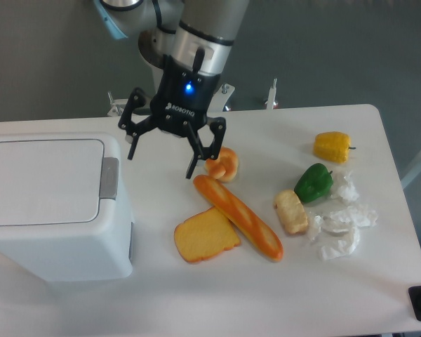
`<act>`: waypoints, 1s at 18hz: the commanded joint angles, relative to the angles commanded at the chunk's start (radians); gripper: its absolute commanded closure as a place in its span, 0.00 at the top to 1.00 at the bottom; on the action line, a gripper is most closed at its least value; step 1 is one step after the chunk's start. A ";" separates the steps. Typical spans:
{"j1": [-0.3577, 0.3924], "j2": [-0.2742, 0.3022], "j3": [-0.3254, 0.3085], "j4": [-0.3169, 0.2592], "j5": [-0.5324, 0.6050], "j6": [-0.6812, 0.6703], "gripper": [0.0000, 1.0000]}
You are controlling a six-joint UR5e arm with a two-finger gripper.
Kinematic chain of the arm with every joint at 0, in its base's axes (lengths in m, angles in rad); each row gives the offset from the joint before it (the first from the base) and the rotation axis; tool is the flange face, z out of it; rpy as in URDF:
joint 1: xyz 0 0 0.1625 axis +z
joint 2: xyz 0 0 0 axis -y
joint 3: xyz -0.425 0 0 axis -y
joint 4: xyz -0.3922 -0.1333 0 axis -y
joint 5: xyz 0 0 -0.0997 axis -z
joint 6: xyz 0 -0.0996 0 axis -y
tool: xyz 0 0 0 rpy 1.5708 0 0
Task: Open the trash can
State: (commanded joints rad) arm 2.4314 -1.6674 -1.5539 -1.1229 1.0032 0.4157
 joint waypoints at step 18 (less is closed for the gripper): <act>-0.028 -0.037 -0.014 0.000 0.000 0.002 1.00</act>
State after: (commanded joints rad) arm 2.4037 -1.7043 -1.5677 -1.1229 1.0032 0.4172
